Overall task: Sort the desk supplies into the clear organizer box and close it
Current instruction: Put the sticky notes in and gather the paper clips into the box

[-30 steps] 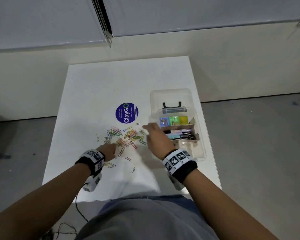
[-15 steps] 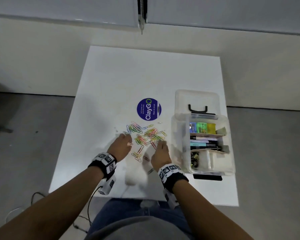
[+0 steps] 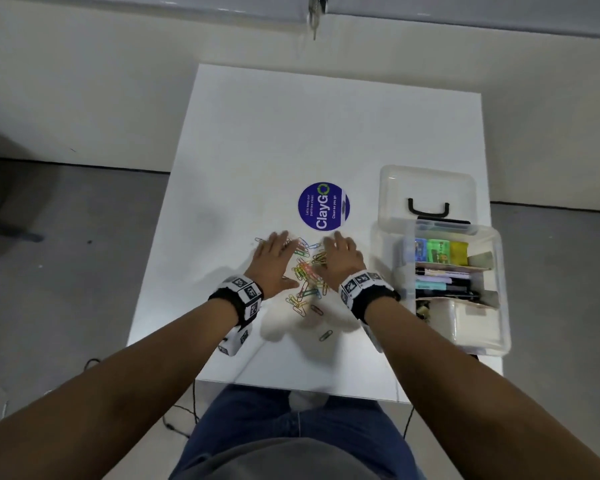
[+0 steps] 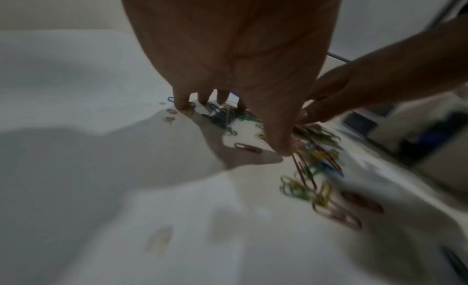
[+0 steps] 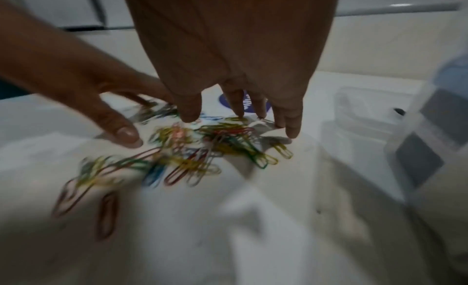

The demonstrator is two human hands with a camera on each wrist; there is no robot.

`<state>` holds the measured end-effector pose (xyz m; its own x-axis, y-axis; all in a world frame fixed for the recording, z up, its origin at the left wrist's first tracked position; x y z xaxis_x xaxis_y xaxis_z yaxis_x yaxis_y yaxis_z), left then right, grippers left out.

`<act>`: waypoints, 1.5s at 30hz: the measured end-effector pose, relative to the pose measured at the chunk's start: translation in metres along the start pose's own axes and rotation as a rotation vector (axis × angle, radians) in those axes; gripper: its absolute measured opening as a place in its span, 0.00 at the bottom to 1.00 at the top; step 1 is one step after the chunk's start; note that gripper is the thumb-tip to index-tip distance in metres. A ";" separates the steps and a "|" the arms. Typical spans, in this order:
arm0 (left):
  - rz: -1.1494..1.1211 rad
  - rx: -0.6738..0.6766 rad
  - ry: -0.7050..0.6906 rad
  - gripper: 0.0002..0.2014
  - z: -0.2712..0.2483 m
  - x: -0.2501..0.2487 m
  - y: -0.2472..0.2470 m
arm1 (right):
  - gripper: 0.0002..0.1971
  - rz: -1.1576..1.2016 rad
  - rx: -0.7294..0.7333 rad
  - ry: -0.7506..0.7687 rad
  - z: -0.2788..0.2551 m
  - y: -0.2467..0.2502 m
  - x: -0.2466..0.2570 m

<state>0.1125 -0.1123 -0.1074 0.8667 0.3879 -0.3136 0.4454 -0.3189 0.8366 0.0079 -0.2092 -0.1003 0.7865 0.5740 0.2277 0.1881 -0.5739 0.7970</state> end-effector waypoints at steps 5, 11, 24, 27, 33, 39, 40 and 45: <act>-0.001 -0.109 -0.153 0.32 -0.018 -0.021 -0.004 | 0.31 -0.078 -0.078 0.131 -0.048 -0.022 0.014; -0.065 -0.141 -0.084 0.13 -0.013 -0.027 -0.005 | 0.24 -0.040 -0.119 0.076 -0.050 -0.006 0.005; -0.362 -0.269 0.025 0.01 -0.025 -0.031 0.062 | 0.10 0.375 -0.313 0.008 -0.070 0.064 -0.029; -0.521 -0.306 -0.032 0.02 -0.041 -0.058 0.091 | 0.09 0.519 -0.396 0.044 -0.090 0.087 -0.044; -0.720 -0.230 -0.185 0.01 -0.054 -0.162 0.127 | 0.06 0.653 -0.520 0.049 -0.152 0.129 -0.110; -0.624 -0.047 -0.448 0.03 -0.038 -0.306 0.092 | 0.05 0.495 -0.483 -0.163 -0.202 0.124 -0.206; -0.609 -0.016 -0.473 0.03 -0.037 -0.326 0.082 | 0.05 0.448 -0.460 -0.206 -0.206 0.118 -0.220; -0.490 0.062 -0.453 0.03 -0.023 -0.376 0.039 | 0.09 0.327 -0.346 -0.288 -0.216 0.094 -0.249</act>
<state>-0.2011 -0.2510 0.0537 0.5635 0.1033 -0.8196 0.8119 -0.2525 0.5264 -0.2967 -0.2801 0.0392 0.9095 0.1877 0.3710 -0.2591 -0.4420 0.8588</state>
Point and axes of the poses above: each hand's wrist, its own z-axis towards the middle knuckle, its own y-axis out of the back of the hand, x = y × z, the point moved 10 cm from there along z, towards the middle knuckle, and after that the axes turned 2 degrees about -x, right-handed, at the moved point
